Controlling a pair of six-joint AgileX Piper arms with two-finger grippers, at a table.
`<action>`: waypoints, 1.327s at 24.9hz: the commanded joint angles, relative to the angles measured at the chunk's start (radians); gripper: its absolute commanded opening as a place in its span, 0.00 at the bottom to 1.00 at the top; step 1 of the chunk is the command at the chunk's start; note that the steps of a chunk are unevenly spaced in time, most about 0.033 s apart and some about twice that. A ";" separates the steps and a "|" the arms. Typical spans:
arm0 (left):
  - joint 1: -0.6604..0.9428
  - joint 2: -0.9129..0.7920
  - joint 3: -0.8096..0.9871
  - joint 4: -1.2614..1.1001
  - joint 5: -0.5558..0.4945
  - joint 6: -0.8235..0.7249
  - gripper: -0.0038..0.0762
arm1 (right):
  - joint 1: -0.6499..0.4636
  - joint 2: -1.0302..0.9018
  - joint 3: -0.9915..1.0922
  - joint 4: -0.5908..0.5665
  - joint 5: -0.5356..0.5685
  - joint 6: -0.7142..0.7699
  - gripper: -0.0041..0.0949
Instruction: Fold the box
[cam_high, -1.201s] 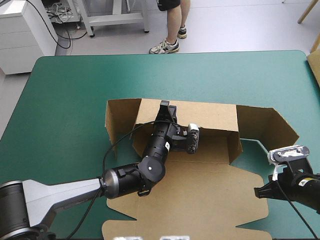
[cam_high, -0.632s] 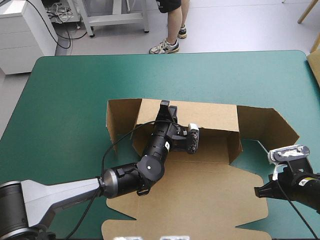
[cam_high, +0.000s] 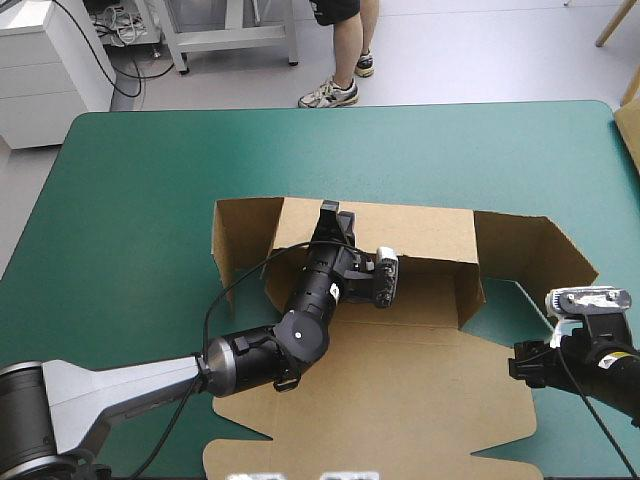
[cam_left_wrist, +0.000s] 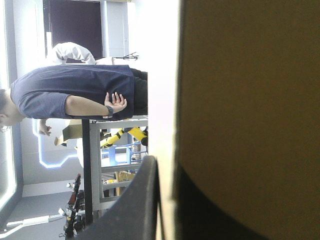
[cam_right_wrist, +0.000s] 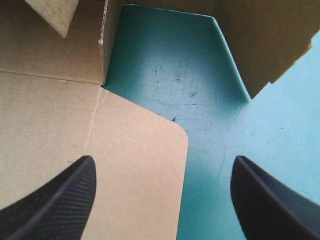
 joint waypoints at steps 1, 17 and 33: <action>-0.005 -0.033 -0.008 -0.014 -0.035 -0.012 0.04 | 0.003 -0.002 -0.025 0.025 -0.038 0.011 0.77; -0.005 -0.033 -0.008 -0.006 -0.025 0.030 0.04 | 0.003 0.172 -0.418 0.033 0.046 0.011 0.72; -0.005 -0.033 -0.008 -0.007 0.025 0.026 0.04 | 0.003 0.884 -0.993 0.101 0.059 0.017 0.71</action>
